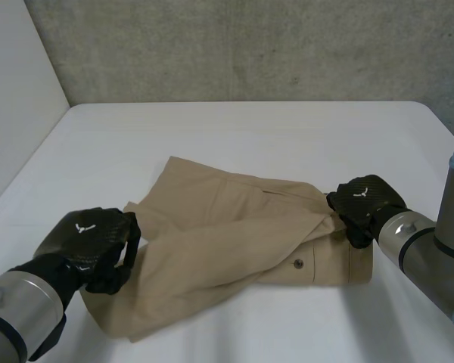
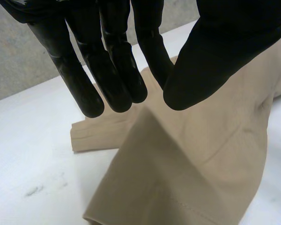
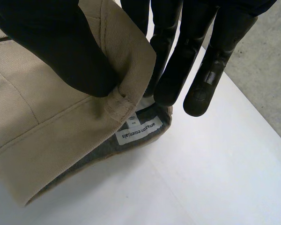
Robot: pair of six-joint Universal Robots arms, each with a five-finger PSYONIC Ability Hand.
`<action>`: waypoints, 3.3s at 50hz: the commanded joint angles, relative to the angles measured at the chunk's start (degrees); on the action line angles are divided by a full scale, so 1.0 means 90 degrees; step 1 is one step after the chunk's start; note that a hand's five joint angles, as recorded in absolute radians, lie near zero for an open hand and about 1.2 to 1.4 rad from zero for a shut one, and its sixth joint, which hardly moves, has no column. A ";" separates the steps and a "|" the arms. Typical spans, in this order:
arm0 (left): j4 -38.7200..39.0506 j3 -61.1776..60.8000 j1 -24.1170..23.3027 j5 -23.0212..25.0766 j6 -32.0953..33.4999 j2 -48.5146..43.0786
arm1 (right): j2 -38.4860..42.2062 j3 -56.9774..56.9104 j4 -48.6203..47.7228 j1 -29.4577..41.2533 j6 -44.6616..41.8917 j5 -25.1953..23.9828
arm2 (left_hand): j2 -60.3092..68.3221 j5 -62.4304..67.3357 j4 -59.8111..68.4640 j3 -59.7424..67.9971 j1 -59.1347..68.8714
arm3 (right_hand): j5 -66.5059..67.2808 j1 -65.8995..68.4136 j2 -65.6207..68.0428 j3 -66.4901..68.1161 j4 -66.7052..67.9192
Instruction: Fold the shorts.
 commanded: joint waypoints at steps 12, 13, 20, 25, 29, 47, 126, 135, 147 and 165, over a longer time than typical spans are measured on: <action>0.0448 -0.0713 -0.1857 -0.0357 0.0039 -0.0568 | 0.0234 -0.0045 -0.0740 -0.0017 0.0107 0.0412 | -0.2262 -0.1967 -0.2289 -0.2223 -0.1990 | 0.1444 0.2778 0.1425 0.1334 0.1309; 0.0488 -0.0743 -0.1916 -0.0446 0.0049 -0.0578 | 0.0234 -0.0045 -0.0741 -0.0017 0.0107 0.0412 | -0.2244 -0.1949 -0.2271 -0.2204 -0.1971 | 0.1444 0.2778 0.1425 0.1334 0.1309; 0.1112 -0.0821 -0.2229 -0.1197 0.0049 -0.1064 | 0.1015 -0.0699 -0.0809 0.0061 0.1034 0.0539 | -0.2244 -0.1948 -0.2271 -0.2204 -0.1971 | 0.1444 0.2778 0.1425 0.1334 0.1309; 0.1231 -0.0743 -0.2337 -0.1443 0.0098 -0.1623 | 0.1084 -0.0777 -0.0790 0.0120 0.1133 0.0529 | -0.2244 -0.1948 -0.2271 -0.2204 -0.1971 | 0.1444 0.2778 0.1425 0.1334 0.1309; 0.1386 -0.0490 -0.2386 -0.1667 0.0263 -0.2305 | 0.1045 -0.0748 -0.0780 0.0120 0.1113 0.0529 | -0.2374 -0.2079 -0.2401 -0.2334 -0.2101 | 0.1444 0.2778 0.1425 0.1334 0.1309; 0.2617 0.0107 -0.1282 -0.1990 0.1523 -0.2775 | 0.0986 -0.0553 -0.0790 0.0140 0.1093 0.0471 | -0.3739 -0.3444 -0.3766 -0.3699 -0.3466 | 0.1444 0.2778 0.1425 0.1334 0.1309; -0.0177 0.1141 0.0143 0.0129 0.1729 0.0282 | -0.2080 -0.0093 0.3176 -0.0719 -0.0988 -0.1599 | 0.1286 0.1582 0.1259 0.1326 0.1559 | 0.1444 0.2778 0.1425 0.1334 0.1309; 0.1835 0.2517 0.0271 0.0403 0.1836 -0.2402 | -0.0676 -0.0669 0.1907 -0.1081 0.0302 -0.1668 | 0.1286 0.1582 0.1259 0.1326 0.1559 | 0.1444 0.2778 0.1425 0.1334 0.1309; 0.2664 0.5533 0.0270 0.0471 0.2422 -0.5731 | 0.1483 -0.2231 0.0754 -0.0564 0.0810 -0.0566 | 0.1286 0.1582 0.1259 0.1326 0.1559 | 0.1444 0.2778 0.1425 0.1334 0.1309; 0.3954 0.7177 0.0329 0.1223 0.2441 -0.7746 | 0.2744 -0.2809 -0.1463 0.0081 0.0674 0.0412 | 0.1286 0.1582 0.1259 0.1326 0.1559 | 0.1444 0.2778 0.1425 0.1334 0.1309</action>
